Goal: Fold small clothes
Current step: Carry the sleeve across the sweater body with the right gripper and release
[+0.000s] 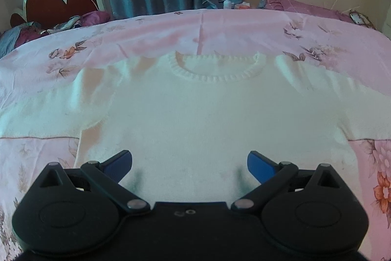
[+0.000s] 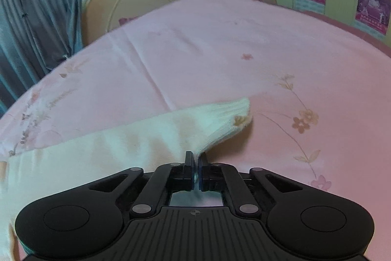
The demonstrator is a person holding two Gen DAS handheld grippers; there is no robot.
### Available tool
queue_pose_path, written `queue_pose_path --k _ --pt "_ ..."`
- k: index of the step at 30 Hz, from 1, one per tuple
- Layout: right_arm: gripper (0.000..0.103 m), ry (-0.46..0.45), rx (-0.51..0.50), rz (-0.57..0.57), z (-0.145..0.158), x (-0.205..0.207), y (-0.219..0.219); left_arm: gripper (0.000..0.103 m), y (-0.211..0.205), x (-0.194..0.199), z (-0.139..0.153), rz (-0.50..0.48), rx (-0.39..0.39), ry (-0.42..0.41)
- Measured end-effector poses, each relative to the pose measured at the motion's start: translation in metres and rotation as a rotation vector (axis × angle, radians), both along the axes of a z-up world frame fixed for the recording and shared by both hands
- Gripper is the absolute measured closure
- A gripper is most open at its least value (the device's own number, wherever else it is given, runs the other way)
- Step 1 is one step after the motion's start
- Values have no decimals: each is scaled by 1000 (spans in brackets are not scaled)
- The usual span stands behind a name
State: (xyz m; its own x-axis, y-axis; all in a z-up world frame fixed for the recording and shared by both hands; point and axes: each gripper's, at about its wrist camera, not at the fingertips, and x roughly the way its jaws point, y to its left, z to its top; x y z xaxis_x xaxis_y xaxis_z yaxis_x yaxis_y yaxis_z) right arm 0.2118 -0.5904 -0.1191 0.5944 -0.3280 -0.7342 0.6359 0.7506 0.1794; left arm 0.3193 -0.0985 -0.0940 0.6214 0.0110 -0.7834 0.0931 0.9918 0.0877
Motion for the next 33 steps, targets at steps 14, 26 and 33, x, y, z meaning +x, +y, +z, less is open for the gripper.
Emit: queue_pose_path --k 14,26,33 --pt "101 -191 -87 393 74 58 162 3 50 4 13 20 -43 -37" --pt "101 -100 83 763 22 134 372 4 123 13 20 85 -74 -58" --pt "13 -107 51 786 17 119 389 2 122 21 13 -16 -218 7"
